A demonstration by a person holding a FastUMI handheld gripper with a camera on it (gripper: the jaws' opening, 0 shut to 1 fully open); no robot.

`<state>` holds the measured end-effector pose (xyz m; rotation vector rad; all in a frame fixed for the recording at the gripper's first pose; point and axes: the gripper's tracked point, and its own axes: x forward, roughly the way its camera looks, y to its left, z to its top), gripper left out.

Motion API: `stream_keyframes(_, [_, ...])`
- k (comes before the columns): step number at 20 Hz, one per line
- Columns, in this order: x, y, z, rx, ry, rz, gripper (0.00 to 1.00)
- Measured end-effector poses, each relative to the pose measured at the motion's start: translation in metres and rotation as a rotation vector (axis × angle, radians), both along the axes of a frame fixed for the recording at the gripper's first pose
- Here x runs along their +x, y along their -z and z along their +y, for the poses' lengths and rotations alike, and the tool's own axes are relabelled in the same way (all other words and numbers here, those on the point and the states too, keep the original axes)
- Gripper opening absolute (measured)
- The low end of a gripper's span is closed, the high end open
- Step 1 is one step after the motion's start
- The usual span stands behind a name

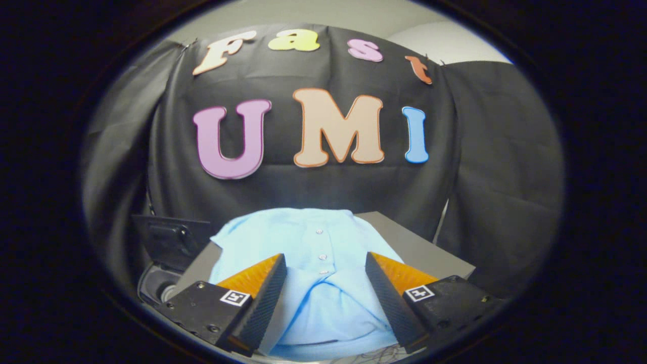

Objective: Put the clothes into the washing machine and then close the washing machine lid.

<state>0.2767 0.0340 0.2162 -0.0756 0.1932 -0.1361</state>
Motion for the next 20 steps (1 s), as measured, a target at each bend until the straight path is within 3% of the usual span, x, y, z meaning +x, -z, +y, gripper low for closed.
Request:
stream_keyframes(6, [0.024, 0.025, 0.003, -0.055, 0.005, 0.142, 0.99])
stream_keyframes(10, [0.030, 0.029, 0.002, 0.047, 0.014, 0.142, 0.96])
stream_keyframes(13, [0.029, 0.026, 0.007, 0.028, 0.008, 0.110, 0.93])
stream_keyframes(16, [0.030, 0.027, 0.013, 0.032, 0.030, 0.094, 0.51])
stream_keyframes(20, [0.027, 0.029, 0.017, 0.156, 0.078, 0.138, 0.32])
